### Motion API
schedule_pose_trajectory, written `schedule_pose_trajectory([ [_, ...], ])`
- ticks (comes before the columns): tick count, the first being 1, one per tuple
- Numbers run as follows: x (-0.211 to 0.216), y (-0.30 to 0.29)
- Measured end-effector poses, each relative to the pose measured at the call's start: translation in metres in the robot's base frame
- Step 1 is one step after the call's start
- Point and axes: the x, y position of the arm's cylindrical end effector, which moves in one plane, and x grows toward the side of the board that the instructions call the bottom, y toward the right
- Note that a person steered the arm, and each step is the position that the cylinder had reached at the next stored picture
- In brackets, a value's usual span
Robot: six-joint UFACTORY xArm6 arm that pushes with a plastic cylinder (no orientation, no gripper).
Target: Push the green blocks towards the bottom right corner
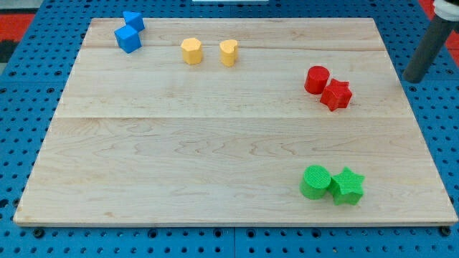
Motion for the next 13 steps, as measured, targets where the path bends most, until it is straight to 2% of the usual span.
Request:
schedule_pose_trajectory([
  [1,0.053,-0.001],
  [2,0.078,-0.028],
  [3,0.078,-0.122],
  [4,0.108,-0.205],
  [5,0.112,-0.255],
  [6,0.181,-0.255],
  [7,0.226,-0.24],
  [8,0.246,-0.185],
  [10,0.229,-0.222],
  [11,0.223,-0.194],
  [12,0.226,-0.193],
  [13,0.227,-0.134],
])
